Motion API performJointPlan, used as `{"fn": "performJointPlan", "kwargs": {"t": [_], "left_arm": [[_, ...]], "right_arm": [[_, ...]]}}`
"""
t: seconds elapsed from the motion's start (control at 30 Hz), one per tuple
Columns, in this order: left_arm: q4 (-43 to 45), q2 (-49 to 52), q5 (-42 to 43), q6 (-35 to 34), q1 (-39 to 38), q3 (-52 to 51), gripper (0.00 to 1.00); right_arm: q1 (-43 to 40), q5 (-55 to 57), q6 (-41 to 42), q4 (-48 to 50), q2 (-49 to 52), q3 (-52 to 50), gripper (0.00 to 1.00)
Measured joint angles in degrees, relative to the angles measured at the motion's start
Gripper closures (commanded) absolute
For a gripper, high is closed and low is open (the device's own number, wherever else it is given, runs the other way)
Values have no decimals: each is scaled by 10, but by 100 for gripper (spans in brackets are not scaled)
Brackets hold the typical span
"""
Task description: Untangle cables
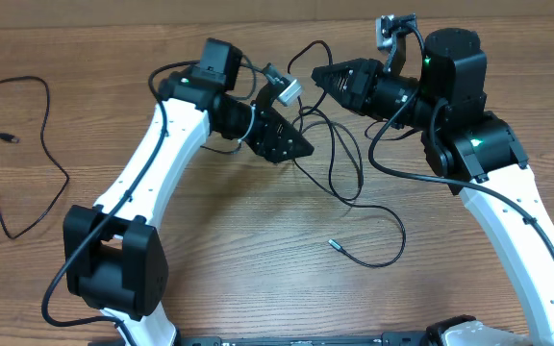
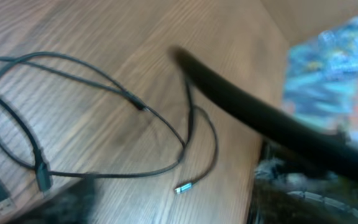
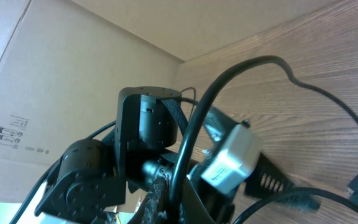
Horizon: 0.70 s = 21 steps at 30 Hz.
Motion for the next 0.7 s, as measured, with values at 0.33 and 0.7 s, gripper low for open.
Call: {"fn": "performJointPlan", "kwargs": {"t": [0.33, 0.7], "left_arm": [[191, 0, 3, -114, -2, -36, 0], [601, 0, 103, -281, -9, -242, 0]], "right_arm": [[0, -9, 23, 27, 0, 0, 96], [0, -16, 30, 30, 0, 0, 96]]}}
